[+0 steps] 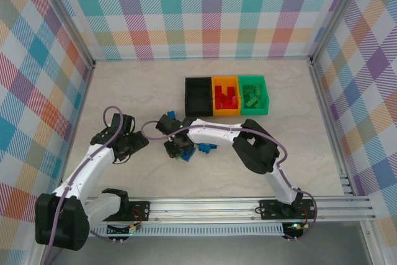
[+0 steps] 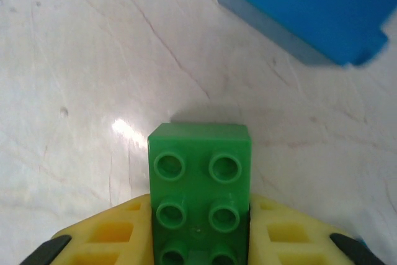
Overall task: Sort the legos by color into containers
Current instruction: Pick up the lego from the center of the table, then place the lego in the container.
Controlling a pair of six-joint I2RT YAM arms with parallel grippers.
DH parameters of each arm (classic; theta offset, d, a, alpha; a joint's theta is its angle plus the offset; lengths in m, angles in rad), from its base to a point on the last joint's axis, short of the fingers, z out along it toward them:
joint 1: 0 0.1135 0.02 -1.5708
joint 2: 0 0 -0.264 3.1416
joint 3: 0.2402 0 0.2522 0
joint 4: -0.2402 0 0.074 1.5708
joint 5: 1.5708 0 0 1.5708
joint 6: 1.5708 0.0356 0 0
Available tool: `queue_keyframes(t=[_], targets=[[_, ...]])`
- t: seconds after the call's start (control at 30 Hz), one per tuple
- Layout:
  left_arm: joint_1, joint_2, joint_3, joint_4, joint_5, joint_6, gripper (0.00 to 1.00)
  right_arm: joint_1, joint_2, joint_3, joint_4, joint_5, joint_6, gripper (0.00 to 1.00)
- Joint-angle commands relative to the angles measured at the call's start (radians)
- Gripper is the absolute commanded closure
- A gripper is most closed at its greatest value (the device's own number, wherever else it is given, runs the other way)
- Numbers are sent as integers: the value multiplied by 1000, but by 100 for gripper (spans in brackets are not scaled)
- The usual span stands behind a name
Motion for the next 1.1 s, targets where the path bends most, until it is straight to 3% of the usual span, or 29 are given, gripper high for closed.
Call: queue_keyframes(t=[0.0,0.13,0.3,0.53,0.7,0.8,0.9,1.07], targets=[[11,4,-2,42,72,25,21,-52,-166,-50,36,-20,35,72],[9,-3,-33,115,157,24,20,-167,-330,-144,65,-5,38,71],[9,-2,-71,180,223,30,19,-428,-488,-274,80,-6,47,70],[9,15,-87,236,314,53,19,-712,-487,-294,109,-22,21,70],[-2,16,-91,287,410,54,19,-784,-375,-203,74,68,-20,66],[-21,28,-104,328,468,54,20,-803,-305,-153,45,111,-30,53],[-63,43,-105,342,499,63,20,-804,-295,-157,46,94,-33,43],[-152,60,-117,363,486,64,20,-775,-389,-281,112,5,-37,40]])
